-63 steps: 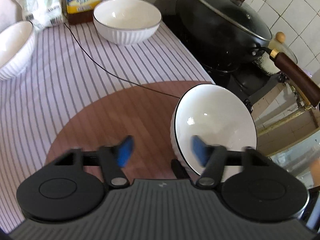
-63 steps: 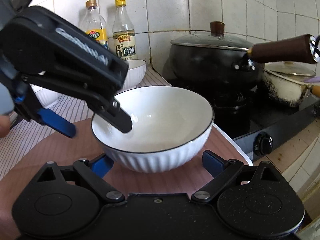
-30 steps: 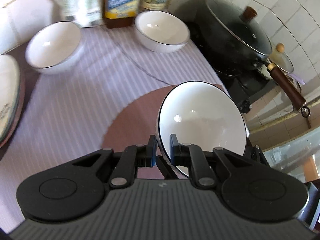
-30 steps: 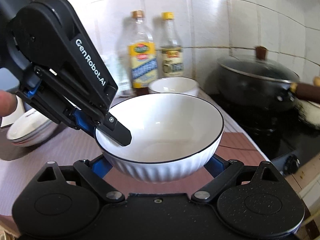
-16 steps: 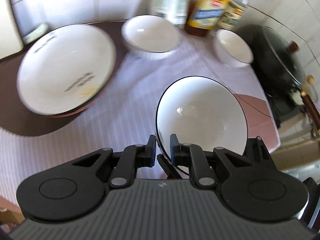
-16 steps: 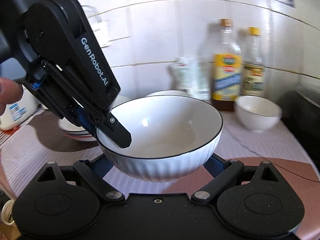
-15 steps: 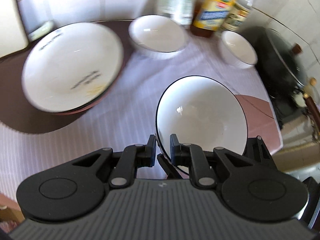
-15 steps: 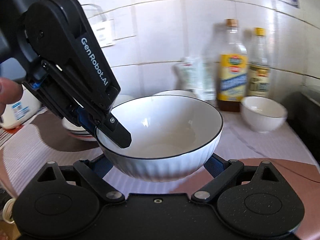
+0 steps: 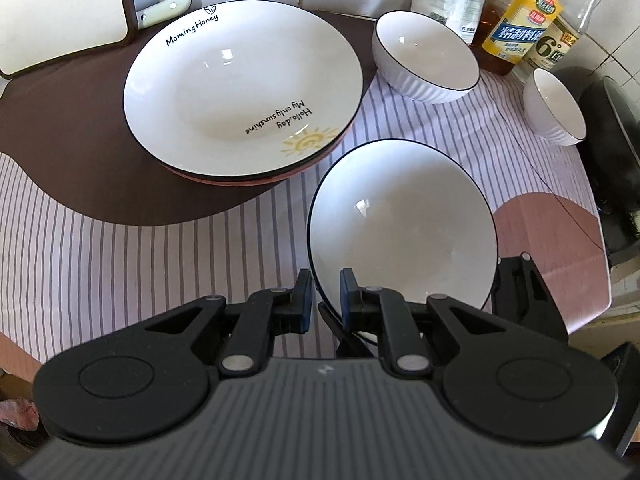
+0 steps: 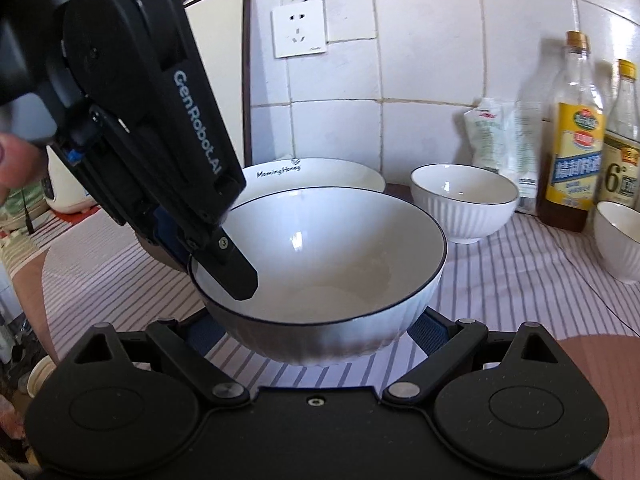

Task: Organize plates and bowls
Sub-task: 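Carry the bowl with the left gripper toward the plate stack, then lower the bowl onto the cloth beside the plates and open left gripper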

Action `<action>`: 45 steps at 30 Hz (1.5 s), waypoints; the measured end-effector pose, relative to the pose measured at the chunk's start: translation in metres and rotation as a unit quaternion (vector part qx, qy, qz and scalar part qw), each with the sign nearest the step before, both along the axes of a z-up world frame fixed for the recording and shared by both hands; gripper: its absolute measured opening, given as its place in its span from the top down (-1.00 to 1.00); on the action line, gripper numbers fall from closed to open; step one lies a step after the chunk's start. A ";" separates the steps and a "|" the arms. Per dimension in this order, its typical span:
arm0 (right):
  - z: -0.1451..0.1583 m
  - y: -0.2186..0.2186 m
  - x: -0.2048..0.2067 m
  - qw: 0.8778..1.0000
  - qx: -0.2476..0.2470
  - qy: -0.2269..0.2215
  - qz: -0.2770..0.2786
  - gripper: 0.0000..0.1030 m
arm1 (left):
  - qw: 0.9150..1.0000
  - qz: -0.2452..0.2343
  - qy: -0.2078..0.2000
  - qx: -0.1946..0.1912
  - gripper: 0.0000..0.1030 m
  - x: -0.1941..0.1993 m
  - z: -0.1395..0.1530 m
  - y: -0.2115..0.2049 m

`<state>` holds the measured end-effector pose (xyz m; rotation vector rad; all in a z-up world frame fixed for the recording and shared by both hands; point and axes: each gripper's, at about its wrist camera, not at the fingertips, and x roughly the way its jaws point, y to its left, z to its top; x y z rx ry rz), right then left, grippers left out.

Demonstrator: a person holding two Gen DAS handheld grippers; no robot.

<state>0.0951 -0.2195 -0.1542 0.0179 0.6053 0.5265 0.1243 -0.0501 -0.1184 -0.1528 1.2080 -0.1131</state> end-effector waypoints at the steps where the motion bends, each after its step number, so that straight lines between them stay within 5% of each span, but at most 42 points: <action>1: -0.002 0.001 0.003 1.000 -0.001 0.001 0.003 -0.89 | 1.000 -0.001 0.000 0.002 0.75 0.002 -0.003 -0.001; 20: -0.006 0.000 -0.007 0.994 -0.079 0.076 -0.002 -0.94 | 0.999 0.004 0.040 -0.036 0.67 0.007 -0.021 0.011; 27: 0.039 -0.046 -0.018 0.995 -0.019 0.096 -0.036 -0.94 | 0.998 -0.021 0.032 -0.052 0.21 0.009 0.015 0.012; 36: 0.082 -0.083 0.018 0.990 0.041 0.086 -0.108 -0.93 | 0.997 -0.061 -0.001 -0.041 0.12 0.028 0.050 0.006; 41: 0.089 -0.107 0.046 0.978 0.093 0.120 -0.145 -0.92 | 0.997 -0.071 -0.023 -0.026 0.10 0.046 0.059 0.003; 45: 0.076 -0.108 0.076 0.973 0.067 0.153 -0.160 -0.91 | 0.997 -0.049 -0.063 -0.017 0.10 0.068 0.058 0.002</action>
